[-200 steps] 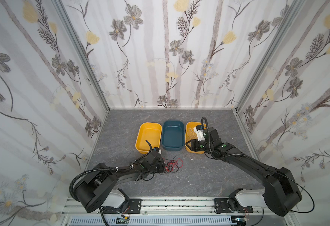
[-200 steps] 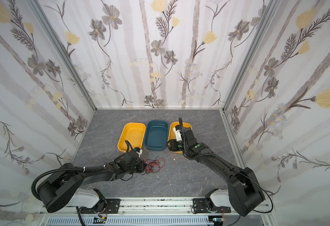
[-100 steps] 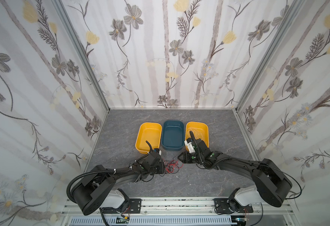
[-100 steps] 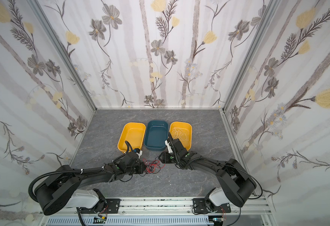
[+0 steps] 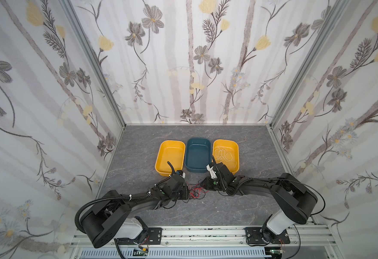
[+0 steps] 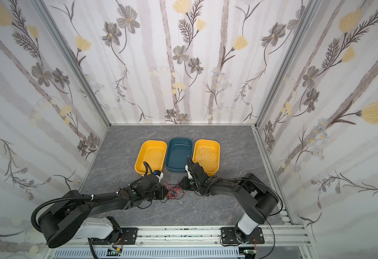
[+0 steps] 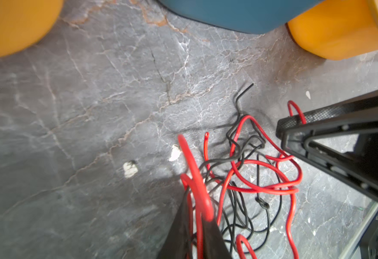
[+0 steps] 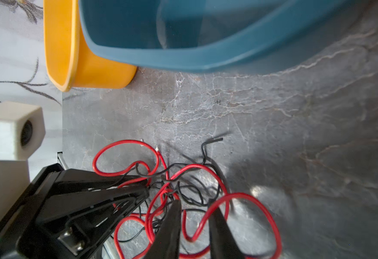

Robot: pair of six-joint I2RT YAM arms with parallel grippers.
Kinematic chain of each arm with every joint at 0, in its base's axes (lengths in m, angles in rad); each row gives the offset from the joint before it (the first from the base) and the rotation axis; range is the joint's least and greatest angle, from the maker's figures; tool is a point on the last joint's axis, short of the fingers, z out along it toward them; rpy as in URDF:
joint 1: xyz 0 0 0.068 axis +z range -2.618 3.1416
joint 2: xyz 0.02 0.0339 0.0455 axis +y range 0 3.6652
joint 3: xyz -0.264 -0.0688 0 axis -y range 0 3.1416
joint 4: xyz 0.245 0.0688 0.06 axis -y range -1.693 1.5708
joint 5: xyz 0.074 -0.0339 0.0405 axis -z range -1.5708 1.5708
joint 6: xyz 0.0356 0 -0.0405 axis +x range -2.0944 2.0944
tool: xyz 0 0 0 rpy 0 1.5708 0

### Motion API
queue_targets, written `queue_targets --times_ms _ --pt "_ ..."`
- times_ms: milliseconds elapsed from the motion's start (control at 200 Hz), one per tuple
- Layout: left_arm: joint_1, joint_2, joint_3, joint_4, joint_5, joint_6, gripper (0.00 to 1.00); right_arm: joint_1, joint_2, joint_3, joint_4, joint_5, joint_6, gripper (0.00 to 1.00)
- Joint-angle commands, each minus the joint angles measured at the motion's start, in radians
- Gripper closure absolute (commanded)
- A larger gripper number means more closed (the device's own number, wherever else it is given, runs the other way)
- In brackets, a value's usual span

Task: Untangle the cables
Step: 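Grasp a red cable from the bundle with the right gripper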

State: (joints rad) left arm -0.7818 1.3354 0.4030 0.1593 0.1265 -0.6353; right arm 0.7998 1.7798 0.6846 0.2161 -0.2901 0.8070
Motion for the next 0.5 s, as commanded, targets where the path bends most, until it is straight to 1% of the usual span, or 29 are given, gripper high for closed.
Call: queue_targets --times_ms 0,25,40,65,180,275,365,495 --pt "0.000 -0.020 -0.007 -0.019 -0.027 0.000 0.85 0.002 -0.024 0.008 0.006 0.053 -0.007 0.91" --pt "0.000 -0.026 -0.009 -0.025 -0.031 0.002 0.85 0.002 -0.034 0.009 -0.013 0.077 -0.015 0.92" --pt "0.000 -0.030 -0.011 -0.030 -0.035 0.003 0.85 0.002 -0.041 0.009 -0.026 0.093 -0.021 0.95" --pt "0.000 -0.038 -0.013 -0.037 -0.042 0.003 0.85 0.002 -0.054 0.010 -0.046 0.121 -0.029 0.97" --pt "0.001 -0.071 -0.029 -0.058 -0.067 0.006 0.86 0.003 -0.123 0.003 -0.124 0.227 -0.064 0.99" --pt "0.007 -0.108 -0.031 -0.086 -0.078 0.015 0.86 0.000 -0.175 -0.010 -0.151 0.281 -0.078 1.00" --pt "0.015 -0.114 -0.031 -0.098 -0.079 0.017 0.86 -0.004 -0.228 -0.012 -0.175 0.311 -0.085 1.00" --pt "0.018 -0.114 -0.025 -0.114 -0.079 0.017 0.86 -0.014 -0.280 -0.016 -0.190 0.309 -0.091 1.00"
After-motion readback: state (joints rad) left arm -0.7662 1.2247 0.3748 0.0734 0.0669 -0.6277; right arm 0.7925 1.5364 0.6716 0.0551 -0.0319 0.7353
